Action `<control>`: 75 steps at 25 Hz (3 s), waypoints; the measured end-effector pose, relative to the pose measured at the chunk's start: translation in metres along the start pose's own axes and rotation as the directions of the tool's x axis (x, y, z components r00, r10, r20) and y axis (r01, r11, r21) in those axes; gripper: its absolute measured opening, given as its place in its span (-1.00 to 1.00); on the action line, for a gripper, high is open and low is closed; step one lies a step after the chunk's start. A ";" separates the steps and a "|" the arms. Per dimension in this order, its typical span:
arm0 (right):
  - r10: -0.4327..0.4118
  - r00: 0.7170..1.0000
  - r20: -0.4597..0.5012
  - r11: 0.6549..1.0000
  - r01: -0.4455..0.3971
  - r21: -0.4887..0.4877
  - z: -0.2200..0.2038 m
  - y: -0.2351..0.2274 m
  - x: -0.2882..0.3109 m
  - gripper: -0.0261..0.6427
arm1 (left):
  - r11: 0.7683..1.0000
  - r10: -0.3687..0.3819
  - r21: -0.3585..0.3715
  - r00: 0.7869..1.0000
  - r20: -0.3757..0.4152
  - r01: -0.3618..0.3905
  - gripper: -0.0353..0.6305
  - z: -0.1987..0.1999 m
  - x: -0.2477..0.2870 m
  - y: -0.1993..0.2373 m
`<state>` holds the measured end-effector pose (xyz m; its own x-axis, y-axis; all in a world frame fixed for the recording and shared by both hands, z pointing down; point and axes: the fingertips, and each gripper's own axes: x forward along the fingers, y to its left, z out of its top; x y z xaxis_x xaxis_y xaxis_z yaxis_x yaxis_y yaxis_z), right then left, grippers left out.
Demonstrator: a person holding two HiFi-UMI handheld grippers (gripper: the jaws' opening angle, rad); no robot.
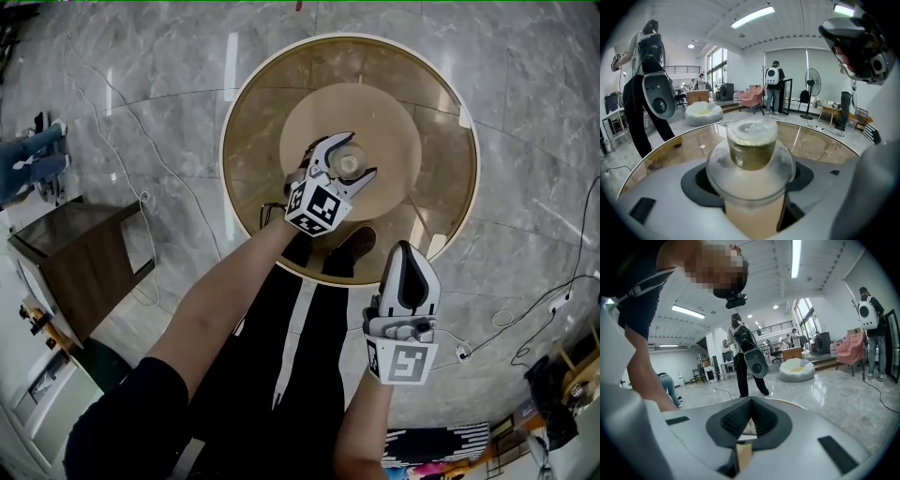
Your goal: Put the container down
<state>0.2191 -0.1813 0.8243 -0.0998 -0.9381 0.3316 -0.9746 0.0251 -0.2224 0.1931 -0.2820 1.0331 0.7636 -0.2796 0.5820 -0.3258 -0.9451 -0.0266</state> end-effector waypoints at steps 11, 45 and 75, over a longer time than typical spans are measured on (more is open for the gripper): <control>-0.004 1.000 -0.009 1.000 0.004 -0.014 0.007 -0.004 -0.012 -0.84 | 0.999 -0.036 -0.026 0.999 -0.017 0.036 0.19 -0.004 -0.015 -0.005; 0.155 0.986 0.066 0.963 -0.136 -0.235 0.299 0.075 -0.126 -0.84 | 0.965 0.174 -0.243 0.930 0.324 -0.096 0.18 0.342 -0.411 0.008; 0.245 0.969 0.038 0.940 -0.228 -0.255 0.319 0.093 -0.120 -0.84 | 0.979 0.175 -0.160 0.911 0.373 -0.122 -0.82 0.378 -0.426 -0.008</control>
<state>0.2049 -0.1763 0.4712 -0.3281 -0.9158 0.2315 -0.9442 0.3254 -0.0509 0.0810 -0.2195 0.4776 0.8466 -0.4833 0.2228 -0.5020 -0.8642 0.0331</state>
